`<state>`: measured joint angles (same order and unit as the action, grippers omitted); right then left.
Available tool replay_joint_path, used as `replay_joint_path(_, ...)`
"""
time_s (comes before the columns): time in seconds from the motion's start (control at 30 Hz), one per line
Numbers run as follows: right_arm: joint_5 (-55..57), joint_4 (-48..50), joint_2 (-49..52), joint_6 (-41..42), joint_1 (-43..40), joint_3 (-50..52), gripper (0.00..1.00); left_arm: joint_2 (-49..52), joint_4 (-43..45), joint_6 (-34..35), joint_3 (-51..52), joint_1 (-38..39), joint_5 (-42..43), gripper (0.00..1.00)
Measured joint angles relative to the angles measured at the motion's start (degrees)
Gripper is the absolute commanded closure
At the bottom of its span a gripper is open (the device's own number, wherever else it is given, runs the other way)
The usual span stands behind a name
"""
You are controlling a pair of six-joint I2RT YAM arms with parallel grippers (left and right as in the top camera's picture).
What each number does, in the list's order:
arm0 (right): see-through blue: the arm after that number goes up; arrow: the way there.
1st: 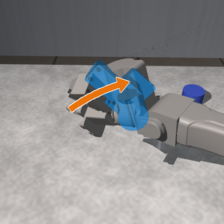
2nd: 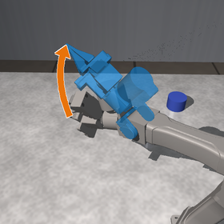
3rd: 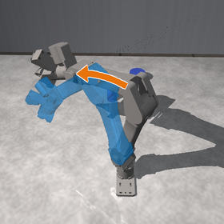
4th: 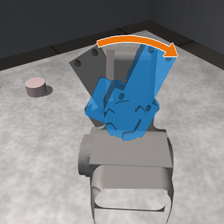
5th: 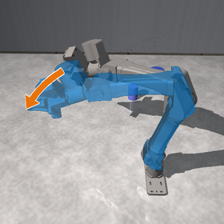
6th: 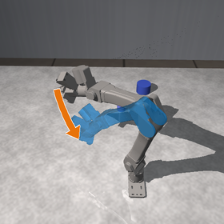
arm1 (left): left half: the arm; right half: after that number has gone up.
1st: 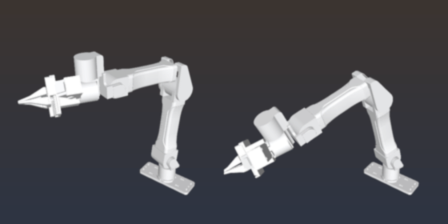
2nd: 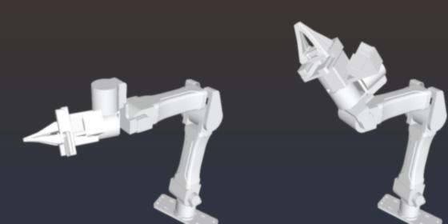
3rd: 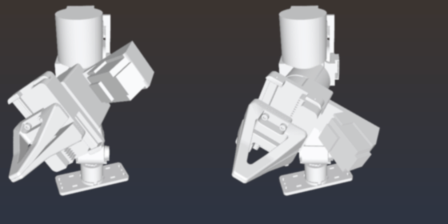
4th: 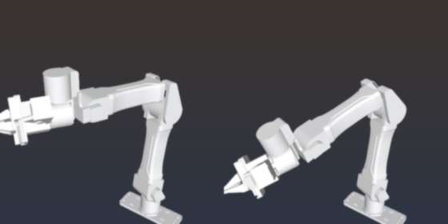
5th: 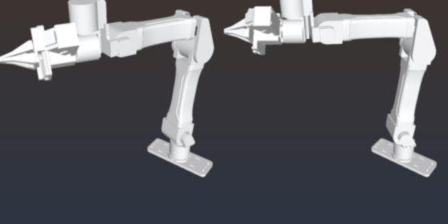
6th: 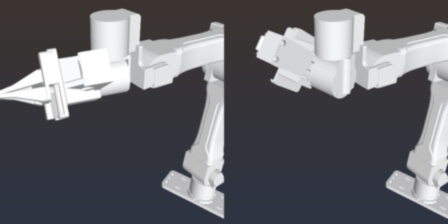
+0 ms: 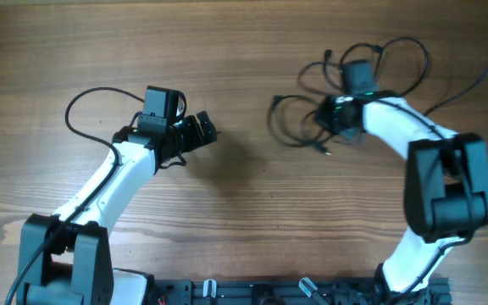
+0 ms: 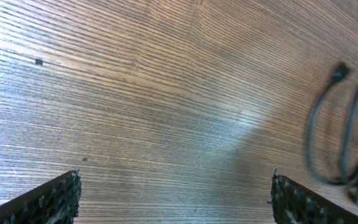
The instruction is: Untangle cables
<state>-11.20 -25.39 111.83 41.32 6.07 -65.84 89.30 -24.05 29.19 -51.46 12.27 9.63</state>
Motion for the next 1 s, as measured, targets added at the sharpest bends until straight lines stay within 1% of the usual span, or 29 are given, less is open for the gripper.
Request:
replay_joint_path(0.07, 0.55, -1.03, -0.33, -2.10, -4.20, -0.13, 0.79, 0.00, 0.00, 0.00, 0.00, 0.00, -0.02, 0.00)
replay_joint_path(0.13, 1.66, -1.84, -0.55, -4.22, -7.54, -0.26, 0.77, 0.00, -0.02, 0.00, 0.00, 0.00, 0.00, 0.00)
replay_joint_path(0.17, 2.54, -2.10, -0.70, -6.01, -9.77, -0.33, 0.73, 0.00, 0.00, 0.00, 0.00, 0.00, 0.00, 0.00)
replay_joint_path(0.23, 3.56, -2.73, -0.87, -8.35, -13.62, -0.42, 0.70, 0.00, -0.02, 0.00, 0.00, 0.00, -0.02, 0.00)
replay_joint_path(0.3, 4.26, -3.39, -0.96, -9.57, -16.26, -0.55, 0.58, 0.00, -0.02, 0.00, 0.00, 0.00, 0.00, 0.00)
replay_joint_path(0.33, 4.50, -3.78, -1.03, -9.92, -17.11, -0.70, 0.56, 0.00, 0.00, 0.00, 0.00, 0.00, -0.02, 0.00)
replay_joint_path(0.37, 4.98, -4.22, -1.14, -10.38, -17.55, -0.81, 0.56, 0.00, -0.02, 0.00, 0.00, 0.00, -0.02, 0.00)
replay_joint_path(0.43, 6.34, -7.50, -1.18, -10.99, -17.77, -1.70, 0.59, 0.00, 0.00, 0.00, 0.00, 0.00, -0.02, 0.00)
replay_joint_path(0.47, 6.91, -10.38, -1.16, -11.23, -17.75, -2.45, 0.59, 0.00, -0.02, 0.00, 0.00, 0.00, -0.02, 0.00)
replay_joint_path(0.53, 8.15, -19.63, -0.96, -12.22, -17.79, -4.15, 0.57, 0.00, 0.00, 0.00, 0.00, 0.00, -0.02, 0.00)
replay_joint_path(0.57, 8.48, -22.38, -0.92, -12.55, -17.81, -4.98, 0.09, 0.00, -0.11, 0.00, 0.00, 0.00, 0.00, 0.00)
replay_joint_path(0.6, 8.50, -26.38, -0.94, -12.79, -17.88, -6.84, 0.00, 0.00, -0.04, 0.00, 0.00, 0.00, 0.00, 0.00)
replay_joint_path(0.63, 8.46, -28.20, -1.25, -13.11, -17.90, -8.79, 0.00, 0.00, -0.02, 0.00, 0.00, 0.00, -0.02, 0.00)
replay_joint_path(0.7, 7.96, -26.77, -2.75, -13.20, -17.90, -11.47, 0.00, 0.00, -0.02, 0.00, 0.00, 0.00, 0.00, 0.00)
replay_joint_path(0.83, 7.19, -19.50, -6.19, -13.60, -17.90, -13.14, 0.00, 0.00, -0.02, 0.00, 0.00, 0.00, -0.02, 0.00)
replay_joint_path(1.0, 7.15, -10.95, -6.36, -13.60, -17.90, -13.18, 0.00, 0.00, -0.04, 0.00, 0.00, 0.00, -0.02, 0.00)
